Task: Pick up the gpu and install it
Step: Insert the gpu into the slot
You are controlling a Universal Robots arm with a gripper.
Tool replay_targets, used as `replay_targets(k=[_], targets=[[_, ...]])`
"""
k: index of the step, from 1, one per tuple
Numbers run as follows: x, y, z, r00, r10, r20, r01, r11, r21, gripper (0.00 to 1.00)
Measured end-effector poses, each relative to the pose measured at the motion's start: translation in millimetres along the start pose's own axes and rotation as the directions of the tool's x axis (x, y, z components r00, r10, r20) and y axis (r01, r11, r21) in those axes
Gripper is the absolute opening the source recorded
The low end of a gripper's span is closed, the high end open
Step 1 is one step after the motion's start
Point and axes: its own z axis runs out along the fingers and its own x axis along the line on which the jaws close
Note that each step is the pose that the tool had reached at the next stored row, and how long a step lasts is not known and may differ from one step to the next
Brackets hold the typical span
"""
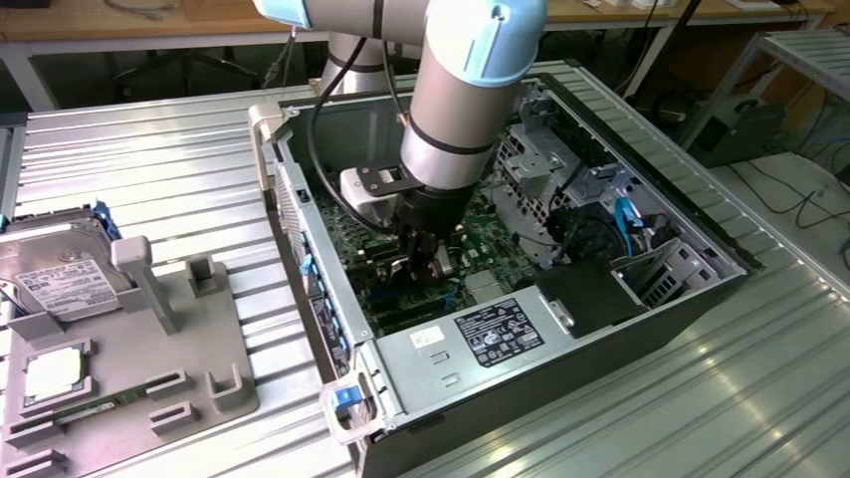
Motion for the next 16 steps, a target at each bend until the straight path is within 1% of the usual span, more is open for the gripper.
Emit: replay_targets(k=[1,2,3,4,10,16], targets=[[-0.2,-0.1,0.6,1.0000,0.000,0.0020,0.000,1.0000,0.0011,0.29],[-0.2,0.1,-1.6,1.0000,0.000,-0.0005,0.000,1.0000,0.0003,0.29],[-0.3,0.1,-3.0,1.0000,0.000,-0.0008,0.000,1.0000,0.0002,0.29],[-0.5,0.3,-6.0,1.0000,0.000,-0.0015,0.000,1.0000,-0.0002,0.35],[-1.8,1.2,-26.2,1.0000,0.000,-0.0014,0.000,1.0000,0.0000,0.35],[-3.6,2.1,-45.7,1.0000,0.000,-0.0042,0.000,1.0000,-0.0001,0.35]])
